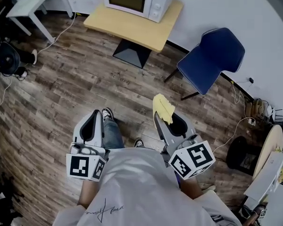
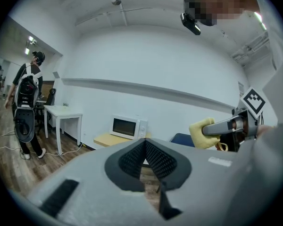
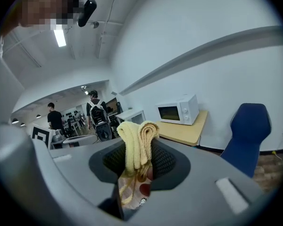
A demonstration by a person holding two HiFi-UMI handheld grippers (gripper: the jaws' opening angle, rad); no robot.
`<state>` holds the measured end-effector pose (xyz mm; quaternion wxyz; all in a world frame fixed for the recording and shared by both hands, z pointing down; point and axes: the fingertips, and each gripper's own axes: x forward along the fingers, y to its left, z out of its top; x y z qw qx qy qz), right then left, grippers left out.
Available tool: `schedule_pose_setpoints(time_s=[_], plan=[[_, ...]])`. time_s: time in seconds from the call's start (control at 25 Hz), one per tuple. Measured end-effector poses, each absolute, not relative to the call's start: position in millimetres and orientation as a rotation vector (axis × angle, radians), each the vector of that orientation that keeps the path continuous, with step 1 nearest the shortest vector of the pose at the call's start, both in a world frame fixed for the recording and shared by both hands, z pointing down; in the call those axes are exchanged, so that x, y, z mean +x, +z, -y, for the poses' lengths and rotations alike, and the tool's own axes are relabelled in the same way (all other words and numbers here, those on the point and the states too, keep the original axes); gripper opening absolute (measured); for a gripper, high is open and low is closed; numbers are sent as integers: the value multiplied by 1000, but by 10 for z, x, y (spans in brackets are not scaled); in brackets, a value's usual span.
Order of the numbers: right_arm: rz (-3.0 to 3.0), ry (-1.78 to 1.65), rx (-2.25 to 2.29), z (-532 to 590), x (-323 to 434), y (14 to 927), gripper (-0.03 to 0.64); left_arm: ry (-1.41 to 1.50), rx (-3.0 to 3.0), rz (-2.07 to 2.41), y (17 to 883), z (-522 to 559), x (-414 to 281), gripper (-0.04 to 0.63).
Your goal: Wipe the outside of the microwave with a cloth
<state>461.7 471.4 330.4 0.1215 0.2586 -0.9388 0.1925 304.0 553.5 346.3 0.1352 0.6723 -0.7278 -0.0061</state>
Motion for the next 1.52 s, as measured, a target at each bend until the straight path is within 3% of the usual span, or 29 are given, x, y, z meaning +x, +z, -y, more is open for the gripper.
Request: schedule_pose_setpoints(time_s=[0.64,1.16,1.52], plan=[[2617,491,792,-3687,2329,3309,107,53,2043,2043,3301,-4569,889,-9],[2680,539,793,-3147,1843,3395,120,127,2069,1924,3547,-3888,324,-11],[2675,587,919,-2072,1539,3550,116,195,2166,1883,3555,-2762,-61,-11]])
